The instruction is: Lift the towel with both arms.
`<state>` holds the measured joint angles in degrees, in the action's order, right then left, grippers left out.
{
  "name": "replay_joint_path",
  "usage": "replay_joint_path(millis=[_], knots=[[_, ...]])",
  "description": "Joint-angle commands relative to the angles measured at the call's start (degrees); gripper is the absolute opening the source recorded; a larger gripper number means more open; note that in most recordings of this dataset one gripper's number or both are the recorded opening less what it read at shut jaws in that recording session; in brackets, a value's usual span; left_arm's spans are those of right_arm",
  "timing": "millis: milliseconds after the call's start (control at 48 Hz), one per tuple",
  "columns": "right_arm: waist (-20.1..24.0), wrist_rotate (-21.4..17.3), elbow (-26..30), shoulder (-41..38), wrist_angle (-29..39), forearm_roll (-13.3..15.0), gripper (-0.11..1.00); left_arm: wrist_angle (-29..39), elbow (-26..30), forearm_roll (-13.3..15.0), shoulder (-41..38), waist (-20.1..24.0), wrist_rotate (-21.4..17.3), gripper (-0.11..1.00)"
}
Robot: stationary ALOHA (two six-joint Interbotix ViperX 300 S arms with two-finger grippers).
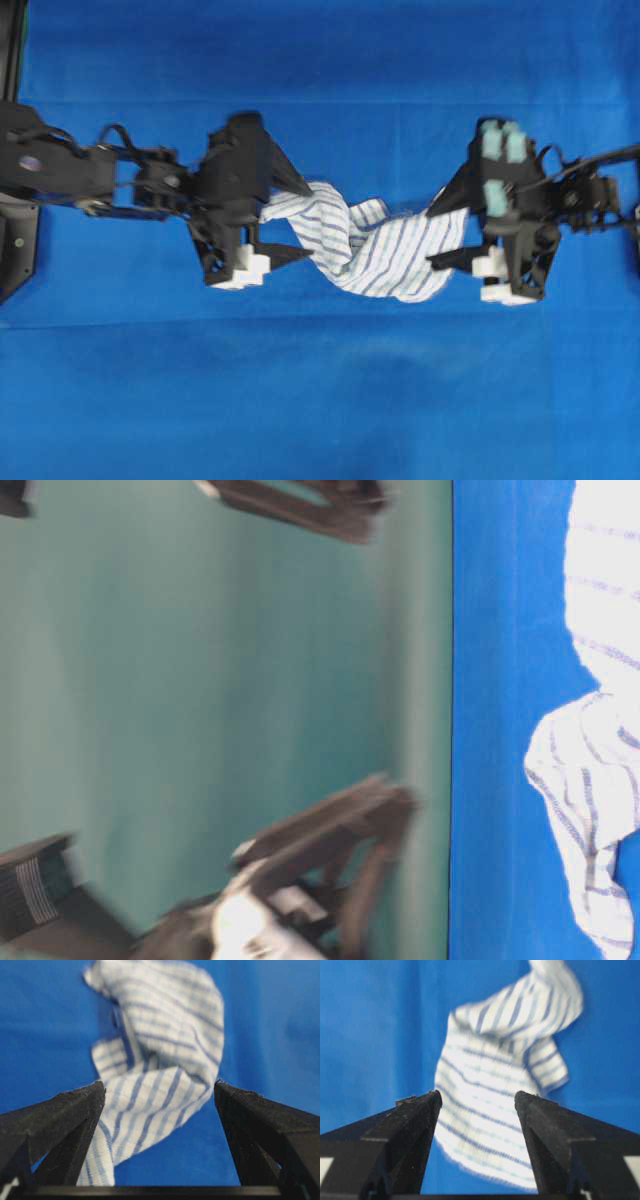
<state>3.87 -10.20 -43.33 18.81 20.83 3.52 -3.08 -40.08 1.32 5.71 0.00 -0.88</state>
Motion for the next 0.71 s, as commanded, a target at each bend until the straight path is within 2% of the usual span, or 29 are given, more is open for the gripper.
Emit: replay_joint_path(millis=[0, 375, 687], knots=[[0.70, -0.09, -0.09, -1.93, -1.23, -0.18, 0.64, -1.41, 0.97, 0.00, -3.25, -0.09, 0.00, 0.91], [1.05, -0.18, -1.49, -13.71, -6.68, -0.18, 0.64, -5.54, 1.67, 0.00, -13.10, 0.97, 0.00, 0.91], [1.05, -0.18, -1.58, -17.75, -10.02, -0.26, 0.64, -6.86, 1.93, 0.00, -16.79, 1.58, -0.09, 0.90]])
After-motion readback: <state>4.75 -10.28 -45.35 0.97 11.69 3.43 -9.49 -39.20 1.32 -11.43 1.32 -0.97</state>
